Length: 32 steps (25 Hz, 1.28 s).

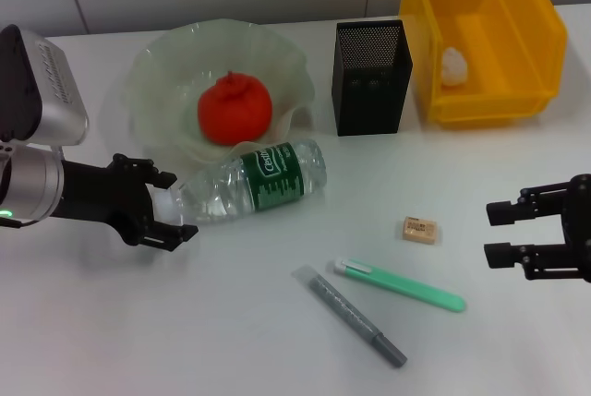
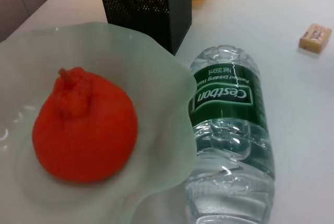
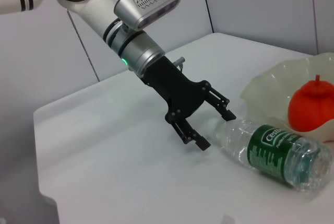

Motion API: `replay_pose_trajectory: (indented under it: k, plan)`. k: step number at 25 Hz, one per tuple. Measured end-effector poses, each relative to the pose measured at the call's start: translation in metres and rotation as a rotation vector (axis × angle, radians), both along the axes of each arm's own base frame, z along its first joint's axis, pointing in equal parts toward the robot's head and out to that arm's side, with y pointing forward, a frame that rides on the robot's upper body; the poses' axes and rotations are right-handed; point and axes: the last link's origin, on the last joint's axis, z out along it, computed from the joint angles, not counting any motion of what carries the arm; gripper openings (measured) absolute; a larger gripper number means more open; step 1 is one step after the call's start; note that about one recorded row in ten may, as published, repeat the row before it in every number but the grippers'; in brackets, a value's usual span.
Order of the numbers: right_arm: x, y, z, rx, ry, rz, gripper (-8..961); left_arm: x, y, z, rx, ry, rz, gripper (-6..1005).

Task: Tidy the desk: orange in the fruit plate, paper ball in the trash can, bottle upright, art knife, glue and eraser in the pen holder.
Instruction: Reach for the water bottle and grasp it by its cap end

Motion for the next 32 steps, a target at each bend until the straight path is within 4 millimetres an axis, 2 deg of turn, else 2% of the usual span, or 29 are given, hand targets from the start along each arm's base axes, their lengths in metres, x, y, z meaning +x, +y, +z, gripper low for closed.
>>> replay_pose_trajectory:
  k: [5, 16, 19, 30, 32]
  plan:
    - [0.0005, 0.0, -0.0005, 0.002, 0.001, -0.003, 545, -0.0003, 0.0003, -0.0002, 0.002, 0.001, 0.002, 812]
    - [-0.0001, 0.0029, -0.0025, 0.001, 0.007, -0.005, 545, -0.0069, 0.0006, -0.0036, 0.01, 0.023, 0.02, 573]
    - [0.0, 0.0038, -0.003, 0.004, 0.004, -0.006, 545, -0.0062, 0.0002, -0.0034, 0.008, 0.015, 0.023, 434]
    - [0.0019, 0.0093, -0.0056, 0.01, -0.006, -0.019, 545, -0.0036, -0.0038, -0.0019, -0.017, 0.0, 0.011, 434]
    - [0.0022, 0.0095, -0.0058, 0.011, -0.007, -0.021, 545, -0.0031, -0.0037, -0.0018, -0.014, -0.007, 0.013, 463]
